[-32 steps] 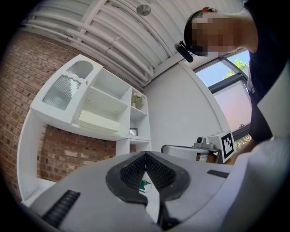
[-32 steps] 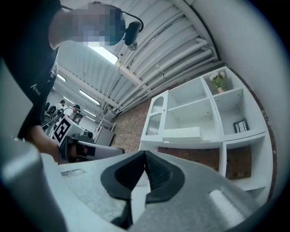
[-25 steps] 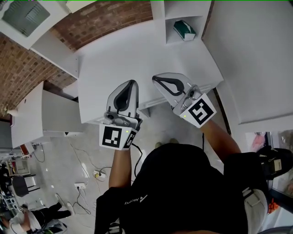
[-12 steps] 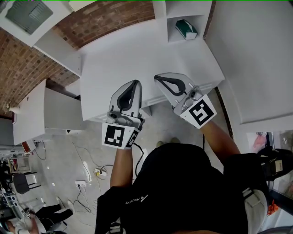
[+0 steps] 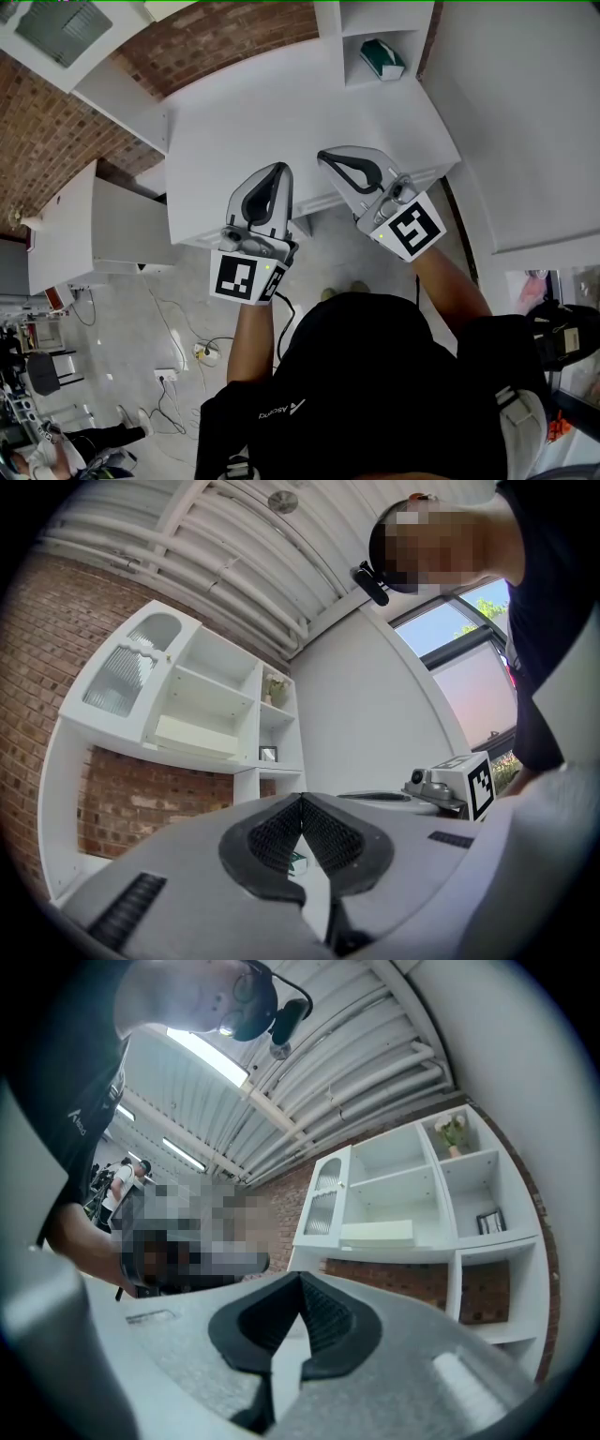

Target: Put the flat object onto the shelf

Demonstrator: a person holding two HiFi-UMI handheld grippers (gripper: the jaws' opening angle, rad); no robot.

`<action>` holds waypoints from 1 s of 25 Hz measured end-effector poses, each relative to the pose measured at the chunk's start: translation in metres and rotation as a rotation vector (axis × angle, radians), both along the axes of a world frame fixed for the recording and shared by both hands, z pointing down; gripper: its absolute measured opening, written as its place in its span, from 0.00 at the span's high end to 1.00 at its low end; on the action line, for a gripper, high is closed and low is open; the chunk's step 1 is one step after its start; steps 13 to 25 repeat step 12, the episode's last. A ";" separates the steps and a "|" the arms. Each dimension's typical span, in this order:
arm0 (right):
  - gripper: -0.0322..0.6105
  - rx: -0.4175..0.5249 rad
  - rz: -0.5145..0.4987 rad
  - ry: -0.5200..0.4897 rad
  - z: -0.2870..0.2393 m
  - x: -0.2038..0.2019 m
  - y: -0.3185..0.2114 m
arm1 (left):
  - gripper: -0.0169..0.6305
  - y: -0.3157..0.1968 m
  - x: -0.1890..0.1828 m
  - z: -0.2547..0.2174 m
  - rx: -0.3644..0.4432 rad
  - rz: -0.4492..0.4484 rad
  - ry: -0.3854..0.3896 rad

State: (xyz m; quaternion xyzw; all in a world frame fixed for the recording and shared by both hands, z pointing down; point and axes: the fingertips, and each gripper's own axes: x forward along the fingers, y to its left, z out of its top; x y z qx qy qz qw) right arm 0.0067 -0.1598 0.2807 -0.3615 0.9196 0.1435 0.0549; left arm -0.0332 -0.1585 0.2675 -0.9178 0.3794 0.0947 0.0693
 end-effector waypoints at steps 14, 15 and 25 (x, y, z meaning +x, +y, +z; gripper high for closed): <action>0.95 -0.004 -0.005 -0.003 -0.002 -0.004 0.003 | 0.98 0.005 -0.005 -0.001 -0.002 -0.004 -0.001; 0.95 -0.004 -0.005 -0.003 -0.002 -0.004 0.003 | 0.98 0.005 -0.005 -0.001 -0.002 -0.004 -0.001; 0.95 -0.004 -0.005 -0.003 -0.002 -0.004 0.003 | 0.98 0.005 -0.005 -0.001 -0.002 -0.004 -0.001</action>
